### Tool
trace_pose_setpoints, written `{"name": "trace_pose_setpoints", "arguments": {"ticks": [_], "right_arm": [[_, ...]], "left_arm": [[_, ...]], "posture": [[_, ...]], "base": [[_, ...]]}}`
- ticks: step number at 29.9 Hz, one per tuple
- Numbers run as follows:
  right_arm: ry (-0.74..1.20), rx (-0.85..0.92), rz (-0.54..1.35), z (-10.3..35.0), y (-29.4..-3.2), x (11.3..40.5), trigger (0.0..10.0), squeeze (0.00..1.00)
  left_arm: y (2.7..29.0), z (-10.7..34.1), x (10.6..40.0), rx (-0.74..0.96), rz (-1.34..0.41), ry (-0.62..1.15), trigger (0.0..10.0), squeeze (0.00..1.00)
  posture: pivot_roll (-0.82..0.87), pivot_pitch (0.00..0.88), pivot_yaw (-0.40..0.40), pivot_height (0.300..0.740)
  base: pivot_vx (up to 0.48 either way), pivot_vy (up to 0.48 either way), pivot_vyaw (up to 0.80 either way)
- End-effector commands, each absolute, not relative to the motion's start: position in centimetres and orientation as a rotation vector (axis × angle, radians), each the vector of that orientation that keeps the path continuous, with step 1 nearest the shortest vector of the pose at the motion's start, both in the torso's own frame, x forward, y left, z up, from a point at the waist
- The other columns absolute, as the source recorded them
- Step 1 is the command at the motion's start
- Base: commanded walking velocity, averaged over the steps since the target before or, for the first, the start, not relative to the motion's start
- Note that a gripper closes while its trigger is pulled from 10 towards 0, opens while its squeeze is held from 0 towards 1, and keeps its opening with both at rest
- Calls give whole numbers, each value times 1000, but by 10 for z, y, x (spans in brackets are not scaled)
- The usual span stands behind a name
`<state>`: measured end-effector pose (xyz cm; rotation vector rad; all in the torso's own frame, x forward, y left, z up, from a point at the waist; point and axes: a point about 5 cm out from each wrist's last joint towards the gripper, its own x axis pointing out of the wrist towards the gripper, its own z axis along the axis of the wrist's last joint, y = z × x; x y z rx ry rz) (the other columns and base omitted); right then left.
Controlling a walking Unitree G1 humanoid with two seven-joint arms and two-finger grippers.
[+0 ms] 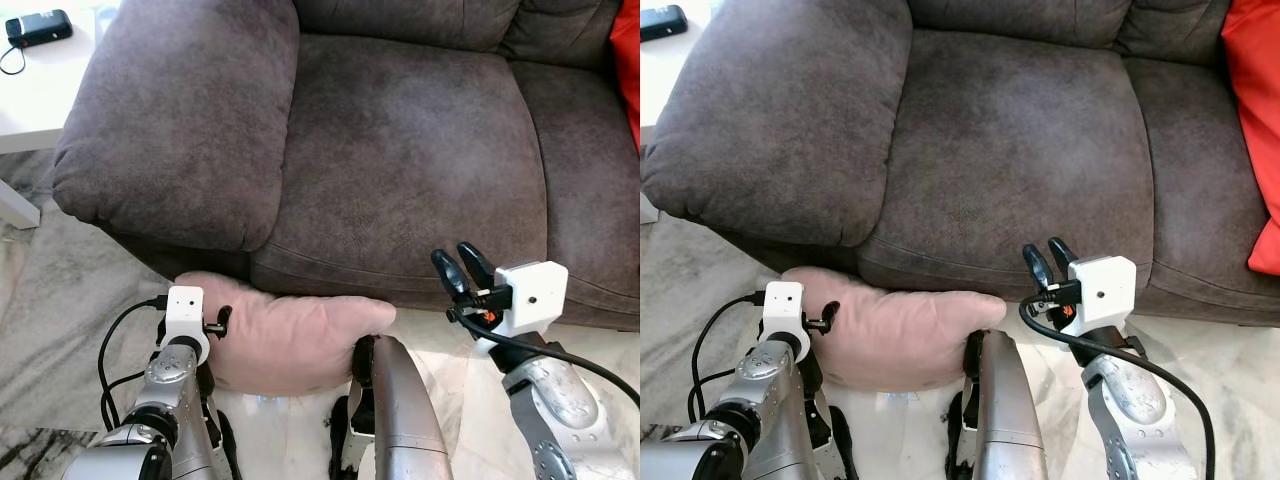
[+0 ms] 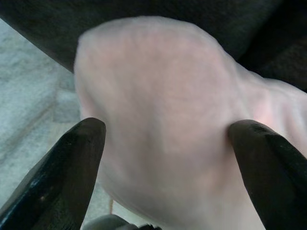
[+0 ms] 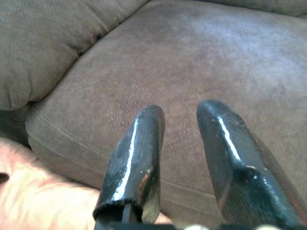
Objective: Move the pillow to the sofa from floor
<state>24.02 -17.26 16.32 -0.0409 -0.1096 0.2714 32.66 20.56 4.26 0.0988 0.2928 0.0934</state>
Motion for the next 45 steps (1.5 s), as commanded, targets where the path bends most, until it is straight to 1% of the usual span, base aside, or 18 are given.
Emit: {"name": "trace_pose_setpoints", "arguments": {"ticks": [1, 6, 10, 16, 23, 24, 25, 26, 45], "right_arm": [[-108, -45, 263, 166, -177, 234, 10000, 0], [-117, -50, 264, 174, -179, 229, 10000, 0], [-113, -57, 271, 178, -180, 222, 10000, 0], [-101, -73, 268, 184, -184, 214, 10000, 0], [-91, -84, 272, 190, -186, 207, 10000, 0], [-87, -85, 273, 190, -186, 206, 10000, 0], [-86, -86, 273, 191, -186, 206, 10000, 0], [-84, -86, 273, 191, -186, 206, 10000, 0], [-72, -98, 270, 195, -189, 205, 10000, 0]], "left_arm": [[209, 33, 320, 89, 116, 344, 10000, 0], [213, 40, 326, 95, 154, 331, 10000, 0], [211, 39, 327, 33, 144, 348, 10000, 0], [209, 36, 325, -8, 128, 375, 10000, 0], [216, 34, 323, 12, 157, 416, 10000, 0], [217, 32, 323, 22, 164, 429, 8784, 0], [218, 32, 322, 31, 170, 433, 863, 0], [218, 31, 322, 33, 176, 435, 0, 0], [217, 29, 320, 19, 172, 436, 0, 0]], "posture": [[-180, 396, -162, 528], [-197, 410, -169, 528], [-217, 423, -178, 528], [-242, 436, -193, 528], [-257, 449, -203, 528], [-258, 451, -205, 528], [-258, 451, -205, 528], [-260, 454, -206, 528], [-266, 449, -206, 528]], "base": [[0, 0, 0], [0, 0, 0], [0, 0, 0], [0, 0, 0], [0, 0, 0], [0, 0, 0], [0, 0, 0], [0, 0, 0], [0, 0, 0]]}}
